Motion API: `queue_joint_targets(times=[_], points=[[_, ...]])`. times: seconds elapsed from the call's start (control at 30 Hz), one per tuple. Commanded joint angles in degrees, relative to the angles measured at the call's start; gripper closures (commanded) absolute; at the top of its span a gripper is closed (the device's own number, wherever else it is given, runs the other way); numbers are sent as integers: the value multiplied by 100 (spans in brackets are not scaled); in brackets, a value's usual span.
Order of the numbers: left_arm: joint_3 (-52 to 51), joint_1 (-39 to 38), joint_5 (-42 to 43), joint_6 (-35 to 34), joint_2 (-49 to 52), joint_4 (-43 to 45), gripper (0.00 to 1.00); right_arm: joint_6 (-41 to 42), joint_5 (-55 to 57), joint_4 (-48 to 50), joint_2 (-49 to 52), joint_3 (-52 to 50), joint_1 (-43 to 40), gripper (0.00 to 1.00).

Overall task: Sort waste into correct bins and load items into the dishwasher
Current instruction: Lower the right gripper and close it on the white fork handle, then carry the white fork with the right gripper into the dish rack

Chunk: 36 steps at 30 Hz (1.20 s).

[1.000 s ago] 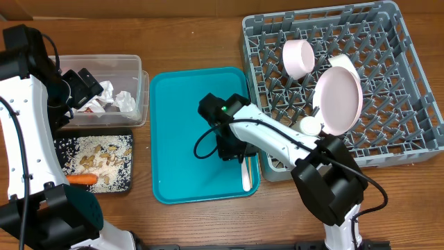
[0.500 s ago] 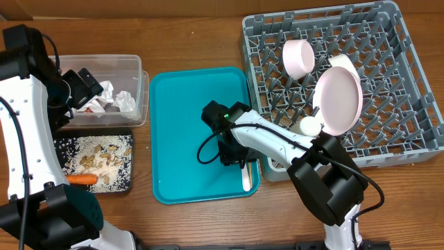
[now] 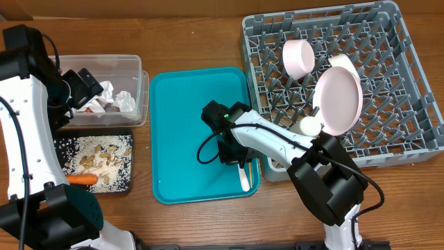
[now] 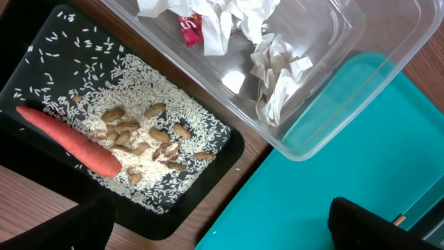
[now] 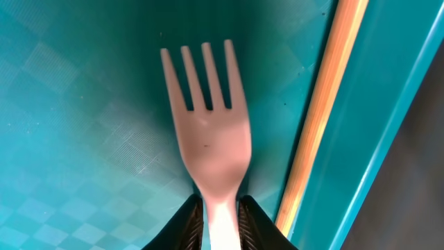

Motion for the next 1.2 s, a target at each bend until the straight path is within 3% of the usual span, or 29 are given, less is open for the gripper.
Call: queue_joint_targets(times=[0.0, 0.07, 0.33, 0.73, 1.03, 1.17], points=[[-31, -11, 61, -81, -15, -13, 0, -2, -22, 35, 13, -35, -20, 82], [-28, -13, 61, -81, -15, -13, 0, 2, -24, 35, 13, -35, -20, 96], [-28, -13, 61, -81, -15, -11, 0, 13, -94, -7, 11, 127, -20, 96], [-31, -13, 61, -81, -15, -11, 0, -723, -125, -496, -791, 1650, -66, 96], [-28, -11, 59, -81, -15, -11, 0, -780, 1381, -654, -1740, 2022, -957, 96], [-28, -11, 59, -81, -15, -13, 0, -1757, 1456, -470, -1679, 1998, -1462, 96]])
